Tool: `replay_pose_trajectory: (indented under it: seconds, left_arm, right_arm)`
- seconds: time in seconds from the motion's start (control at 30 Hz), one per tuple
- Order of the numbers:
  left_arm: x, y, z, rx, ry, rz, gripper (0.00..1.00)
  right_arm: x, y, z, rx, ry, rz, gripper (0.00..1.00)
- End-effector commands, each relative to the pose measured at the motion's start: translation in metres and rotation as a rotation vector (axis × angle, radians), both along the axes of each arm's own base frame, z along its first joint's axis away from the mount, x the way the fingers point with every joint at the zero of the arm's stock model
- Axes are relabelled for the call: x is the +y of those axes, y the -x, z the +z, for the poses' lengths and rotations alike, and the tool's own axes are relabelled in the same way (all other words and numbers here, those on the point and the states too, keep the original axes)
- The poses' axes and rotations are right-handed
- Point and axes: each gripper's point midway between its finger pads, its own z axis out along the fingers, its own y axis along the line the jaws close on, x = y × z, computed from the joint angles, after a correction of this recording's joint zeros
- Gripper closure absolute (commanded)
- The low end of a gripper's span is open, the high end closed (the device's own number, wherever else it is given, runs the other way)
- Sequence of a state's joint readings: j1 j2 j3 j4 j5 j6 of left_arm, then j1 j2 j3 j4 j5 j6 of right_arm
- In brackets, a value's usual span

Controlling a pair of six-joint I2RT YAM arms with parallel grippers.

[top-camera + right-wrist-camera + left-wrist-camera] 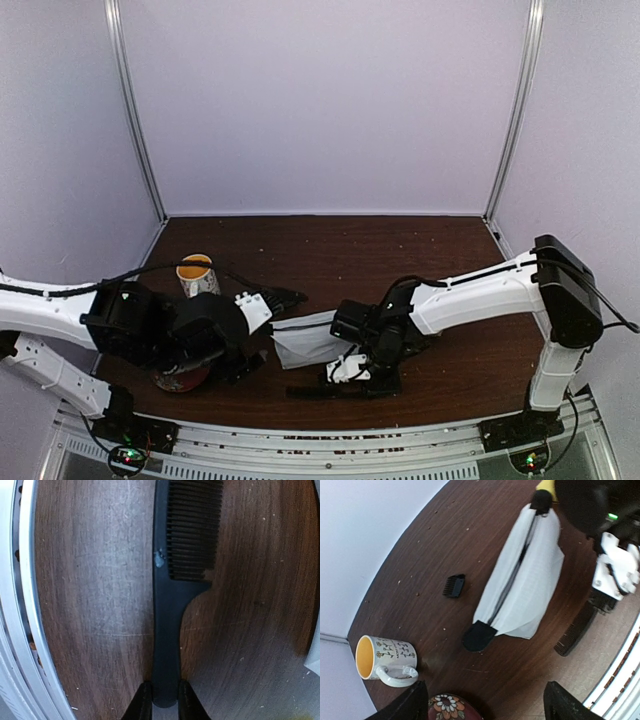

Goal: Sort the hair-cutting tools
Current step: Pick up the comb from the center of the board, then pass from the right arm to the left

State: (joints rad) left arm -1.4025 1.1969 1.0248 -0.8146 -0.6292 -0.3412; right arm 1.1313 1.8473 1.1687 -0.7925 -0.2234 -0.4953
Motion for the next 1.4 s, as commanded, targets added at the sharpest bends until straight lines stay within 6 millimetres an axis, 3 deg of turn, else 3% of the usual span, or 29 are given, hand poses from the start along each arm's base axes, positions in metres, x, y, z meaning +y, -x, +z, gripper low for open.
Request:
replay_pose_trajectory:
  seconds: [0.0, 0.27, 0.7, 1.03, 1.37]
  left_arm:
    - [-0.028, 0.034, 0.000, -0.117, -0.047, -0.181, 0.19]
    - [-0.075, 0.080, -0.047, -0.123, -0.224, -0.423, 0.24]
    - [-0.134, 0.088, -0.108, -0.186, -0.344, -0.579, 0.40]
    - [-0.138, 0.066, -0.146, -0.075, -0.294, -0.512, 0.46]
    - [-0.141, 0.054, -0.163, -0.091, -0.347, -0.523, 0.55]
  right_arm:
    - [-0.016, 0.017, -0.024, 0.180, 0.061, -0.029, 0.91]
    - [-0.012, 0.023, -0.016, 0.328, 0.031, -0.065, 0.91]
    - [-0.012, 0.019, -0.016, 0.356, 0.025, -0.091, 0.91]
    - [-0.011, 0.017, -0.013, 0.376, 0.018, -0.105, 0.91]
    - [-0.012, 0.015, -0.012, 0.389, 0.018, -0.119, 0.90]
